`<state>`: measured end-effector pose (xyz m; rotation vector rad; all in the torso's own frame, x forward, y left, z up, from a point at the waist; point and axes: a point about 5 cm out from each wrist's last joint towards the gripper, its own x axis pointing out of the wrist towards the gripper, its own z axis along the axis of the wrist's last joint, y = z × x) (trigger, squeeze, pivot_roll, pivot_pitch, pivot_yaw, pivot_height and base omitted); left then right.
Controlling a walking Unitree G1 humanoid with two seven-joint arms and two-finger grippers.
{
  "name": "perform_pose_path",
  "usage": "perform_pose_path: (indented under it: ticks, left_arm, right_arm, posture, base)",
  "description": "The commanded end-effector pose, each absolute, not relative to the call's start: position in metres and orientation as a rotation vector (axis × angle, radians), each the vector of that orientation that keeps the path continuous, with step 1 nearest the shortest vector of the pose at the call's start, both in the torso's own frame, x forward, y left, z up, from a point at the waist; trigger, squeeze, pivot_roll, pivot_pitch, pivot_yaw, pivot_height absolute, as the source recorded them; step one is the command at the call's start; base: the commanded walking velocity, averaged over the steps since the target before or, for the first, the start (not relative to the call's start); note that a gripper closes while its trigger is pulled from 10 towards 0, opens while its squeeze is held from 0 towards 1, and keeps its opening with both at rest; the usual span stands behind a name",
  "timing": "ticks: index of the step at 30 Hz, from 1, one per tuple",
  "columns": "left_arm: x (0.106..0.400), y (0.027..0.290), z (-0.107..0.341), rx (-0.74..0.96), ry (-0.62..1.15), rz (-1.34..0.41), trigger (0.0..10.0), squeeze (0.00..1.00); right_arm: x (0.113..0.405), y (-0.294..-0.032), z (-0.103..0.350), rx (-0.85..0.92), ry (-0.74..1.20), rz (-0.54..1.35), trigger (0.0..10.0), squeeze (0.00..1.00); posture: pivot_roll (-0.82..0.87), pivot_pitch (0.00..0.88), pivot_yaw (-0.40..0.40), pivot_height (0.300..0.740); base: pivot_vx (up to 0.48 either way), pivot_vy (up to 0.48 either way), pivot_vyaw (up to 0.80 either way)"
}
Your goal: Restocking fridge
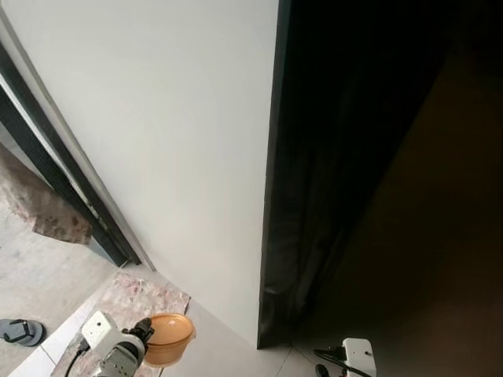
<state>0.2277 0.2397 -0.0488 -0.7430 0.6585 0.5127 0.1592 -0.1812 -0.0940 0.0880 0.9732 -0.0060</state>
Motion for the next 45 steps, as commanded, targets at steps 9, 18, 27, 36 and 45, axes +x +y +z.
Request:
perform_pose_path:
  ticks: [9, 18, 27, 36, 45]
  left_arm:
    - [0.216, 0.246, -0.055, -0.715, 0.68, 0.553, 10.0, 0.0]
    - [0.212, 0.247, -0.057, -0.698, 0.694, 0.567, 10.0, 0.0]
    - [0.211, 0.248, -0.057, -0.684, 0.705, 0.577, 10.0, 0.0]
    - [0.211, 0.245, -0.058, -0.677, 0.719, 0.566, 10.0, 0.0]
    - [0.211, 0.243, -0.059, -0.668, 0.725, 0.555, 10.0, 0.0]
  right_arm:
    - [0.157, -0.178, -0.095, 0.092, 0.983, 0.009, 10.0, 0.0]
    - [0.157, -0.177, -0.095, 0.091, 0.981, 0.019, 10.0, 0.0]
    - [0.157, -0.177, -0.095, 0.09, 0.979, 0.021, 10.0, 0.0]
    - [0.158, -0.178, -0.095, 0.086, 0.975, 0.014, 10.0, 0.0]
    - [0.159, -0.178, -0.095, 0.095, 0.972, -0.006, 10.0, 0.0]
  posture:
    - [0.02, 0.031, 0.047, 0.74]
    - [0.02, 0.017, 0.05, 0.74]
    - [0.02, 0.029, 0.047, 0.74]
    - [0.02, 0.033, 0.046, 0.74]
    - [0.02, 0.042, 0.049, 0.74]
  base:
    - [0.0, 0.0, -0.78]
    - [0.0, 0.0, -0.25]
    - [0.0, 0.0, 0.0]
    - [0.0, 0.0, 0.0]
    - [0.0, 0.0, 0.0]
